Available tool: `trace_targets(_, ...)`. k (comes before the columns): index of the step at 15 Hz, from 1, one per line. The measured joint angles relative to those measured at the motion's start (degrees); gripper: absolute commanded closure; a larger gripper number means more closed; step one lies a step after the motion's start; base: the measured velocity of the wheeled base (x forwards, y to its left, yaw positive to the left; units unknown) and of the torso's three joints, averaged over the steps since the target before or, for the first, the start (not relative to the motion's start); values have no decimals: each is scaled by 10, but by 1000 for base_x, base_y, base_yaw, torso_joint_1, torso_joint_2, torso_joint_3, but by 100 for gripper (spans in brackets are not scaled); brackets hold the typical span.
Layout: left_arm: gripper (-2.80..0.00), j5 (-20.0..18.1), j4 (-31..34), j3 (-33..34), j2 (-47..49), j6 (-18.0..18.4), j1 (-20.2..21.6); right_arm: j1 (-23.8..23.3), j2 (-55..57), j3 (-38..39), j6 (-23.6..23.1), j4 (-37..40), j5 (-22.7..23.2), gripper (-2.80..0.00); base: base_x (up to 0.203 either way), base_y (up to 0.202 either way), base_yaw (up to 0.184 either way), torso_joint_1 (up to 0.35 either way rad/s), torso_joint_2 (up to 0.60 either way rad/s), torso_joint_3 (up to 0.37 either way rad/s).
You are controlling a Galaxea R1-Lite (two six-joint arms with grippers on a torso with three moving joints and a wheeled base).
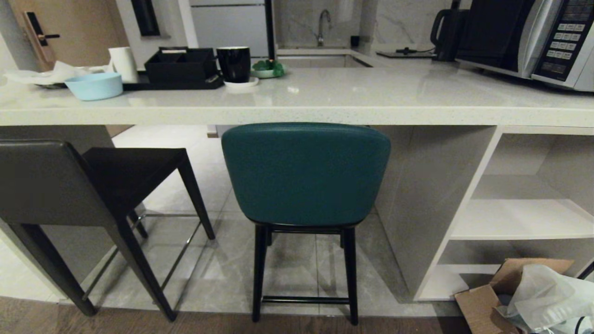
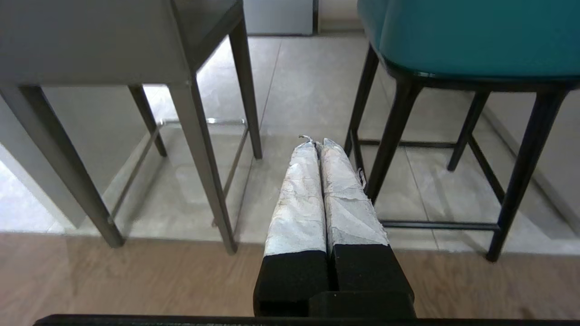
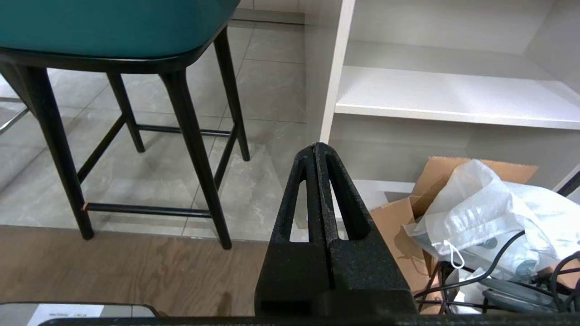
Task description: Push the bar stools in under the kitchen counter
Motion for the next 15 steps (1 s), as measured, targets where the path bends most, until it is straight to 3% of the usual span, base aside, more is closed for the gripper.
trace_targets(5,0,1,-11,0,-1,9,0,0,0,1,-15,1,2,0,0,0,0,0,0,0)
trace_targets(9,0,2,-11,0,-1,-3,0,0,0,0,40,0,-17,0,0,0,0,0,0,0)
trace_targets(15,0,-1,-11,0,-1,8,0,0,0,0,41,0,-17,0,0,0,0,0,0,0)
